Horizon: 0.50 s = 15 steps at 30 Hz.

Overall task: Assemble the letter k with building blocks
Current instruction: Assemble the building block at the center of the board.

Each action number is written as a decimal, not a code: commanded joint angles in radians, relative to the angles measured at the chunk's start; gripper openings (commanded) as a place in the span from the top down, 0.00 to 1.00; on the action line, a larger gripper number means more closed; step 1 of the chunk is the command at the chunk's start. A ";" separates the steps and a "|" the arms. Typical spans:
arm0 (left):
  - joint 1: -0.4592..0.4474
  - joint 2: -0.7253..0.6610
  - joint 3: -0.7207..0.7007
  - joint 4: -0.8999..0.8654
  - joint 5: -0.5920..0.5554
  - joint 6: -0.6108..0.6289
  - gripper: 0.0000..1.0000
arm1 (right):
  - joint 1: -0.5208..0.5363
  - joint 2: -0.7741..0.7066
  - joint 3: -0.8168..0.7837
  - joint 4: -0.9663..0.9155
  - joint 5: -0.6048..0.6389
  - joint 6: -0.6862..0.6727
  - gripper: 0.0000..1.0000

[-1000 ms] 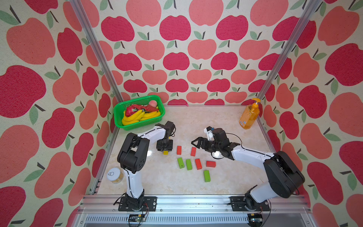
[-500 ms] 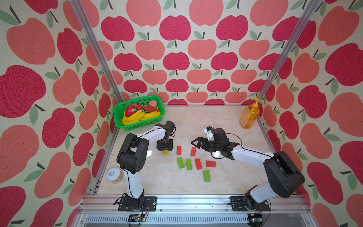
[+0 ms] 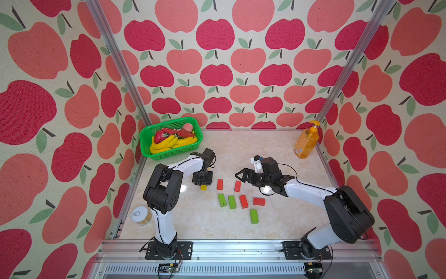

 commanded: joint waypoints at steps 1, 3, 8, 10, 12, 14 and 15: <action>0.002 0.008 0.024 -0.016 -0.009 0.012 0.54 | 0.004 -0.018 0.001 0.003 -0.007 -0.010 0.01; 0.002 0.005 0.026 -0.018 -0.011 0.017 0.51 | 0.005 -0.020 0.001 0.004 -0.008 -0.008 0.01; 0.002 -0.018 0.022 -0.001 0.012 0.035 0.33 | 0.004 -0.017 -0.001 0.009 -0.009 -0.006 0.01; 0.002 -0.032 0.028 -0.006 0.008 0.035 0.18 | 0.005 -0.017 -0.003 0.010 -0.009 -0.005 0.01; 0.000 -0.065 0.030 -0.005 0.003 0.044 0.14 | 0.004 -0.021 -0.005 0.012 -0.009 -0.004 0.01; -0.001 -0.106 0.043 -0.011 -0.002 0.052 0.13 | 0.005 -0.023 -0.005 0.010 -0.006 -0.005 0.01; -0.004 -0.136 0.053 -0.016 -0.004 0.060 0.13 | 0.005 -0.025 -0.004 0.009 -0.004 -0.006 0.01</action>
